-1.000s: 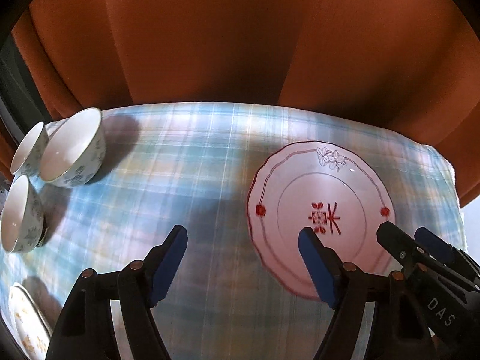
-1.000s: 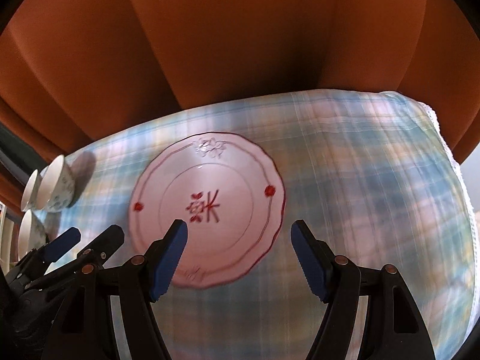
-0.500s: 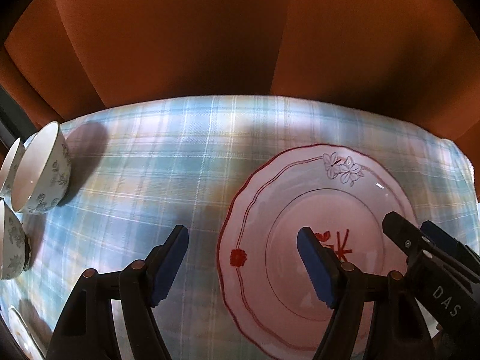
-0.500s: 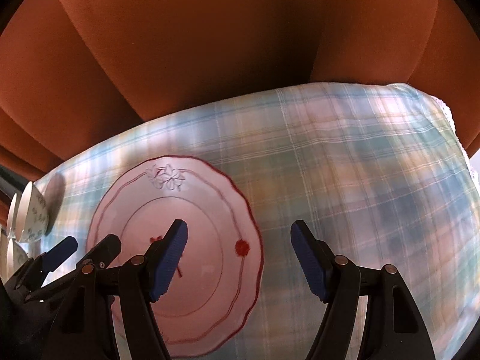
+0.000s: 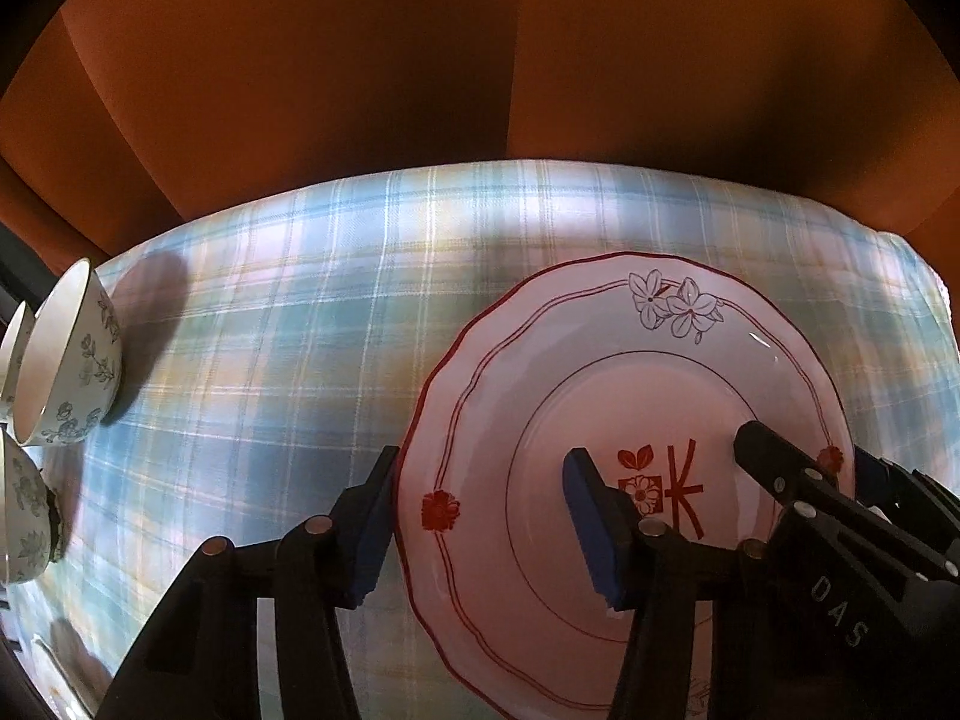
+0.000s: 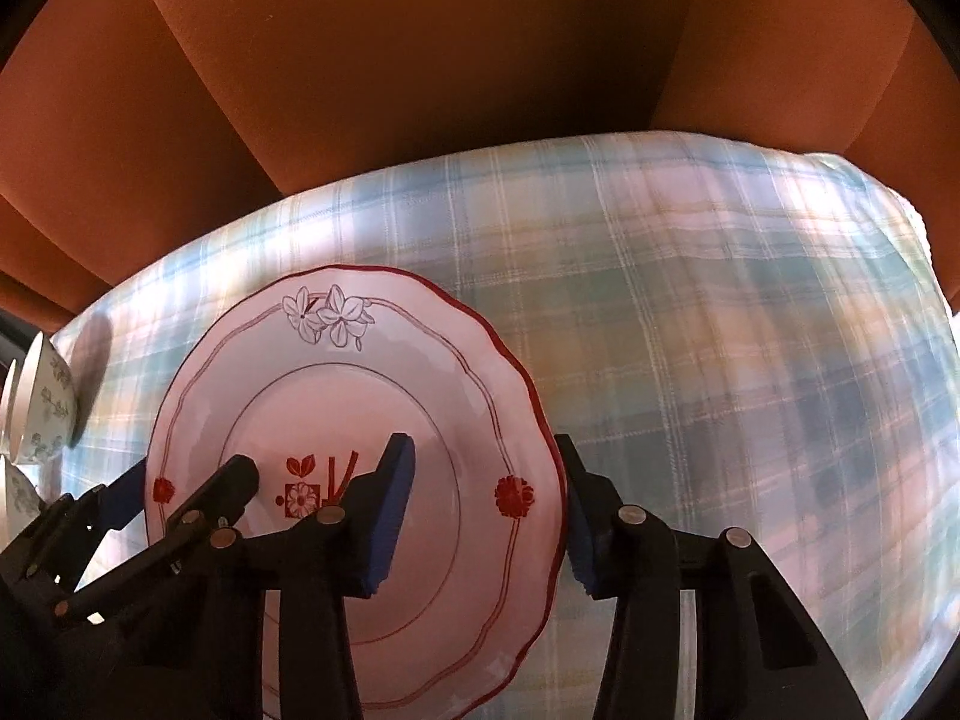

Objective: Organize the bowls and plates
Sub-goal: 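Lift the small red-print plate with the right tool toward the yellow-flower plates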

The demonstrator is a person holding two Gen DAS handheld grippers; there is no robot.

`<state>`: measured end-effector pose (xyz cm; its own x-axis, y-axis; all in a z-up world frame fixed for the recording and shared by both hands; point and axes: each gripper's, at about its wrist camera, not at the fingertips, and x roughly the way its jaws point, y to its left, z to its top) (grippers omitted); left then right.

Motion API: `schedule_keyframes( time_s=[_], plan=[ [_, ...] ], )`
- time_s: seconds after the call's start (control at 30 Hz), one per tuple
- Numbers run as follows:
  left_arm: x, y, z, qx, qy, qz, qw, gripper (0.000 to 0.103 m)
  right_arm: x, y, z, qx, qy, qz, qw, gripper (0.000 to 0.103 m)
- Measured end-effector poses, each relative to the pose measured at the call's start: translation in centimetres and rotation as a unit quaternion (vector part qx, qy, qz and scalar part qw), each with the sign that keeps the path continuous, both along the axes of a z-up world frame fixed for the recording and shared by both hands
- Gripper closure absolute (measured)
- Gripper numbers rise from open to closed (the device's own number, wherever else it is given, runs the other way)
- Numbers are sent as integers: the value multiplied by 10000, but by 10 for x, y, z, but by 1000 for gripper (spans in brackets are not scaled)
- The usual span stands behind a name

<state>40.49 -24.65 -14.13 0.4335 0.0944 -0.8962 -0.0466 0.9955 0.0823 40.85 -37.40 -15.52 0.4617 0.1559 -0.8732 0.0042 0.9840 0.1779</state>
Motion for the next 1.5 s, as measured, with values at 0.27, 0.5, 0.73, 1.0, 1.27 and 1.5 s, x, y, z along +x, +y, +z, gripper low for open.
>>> schedule_keyframes(
  time_s=[0.27,0.5,0.73,1.0,1.27,1.5],
  plan=[
    [-29,5,0,39,142,-73,9999,49,-33,9,1,-104,186,34,9998,53],
    [-67,14,6,96,185,-195,9996,49,-72,24,2,-232,334,93,9991,53],
    [-118,27,9,90,333,-122,9993,49,-116,27,6,-282,447,143,9985,53],
    [-164,37,3,107,450,8,9989,49,-164,33,-1,-277,654,222,9972,53],
    [-179,34,2,288,347,34,9990,48,-177,33,-1,-281,533,368,9975,53],
    [-178,30,0,431,314,28,9986,41,-168,28,-1,-350,378,317,9982,53]
  ],
)
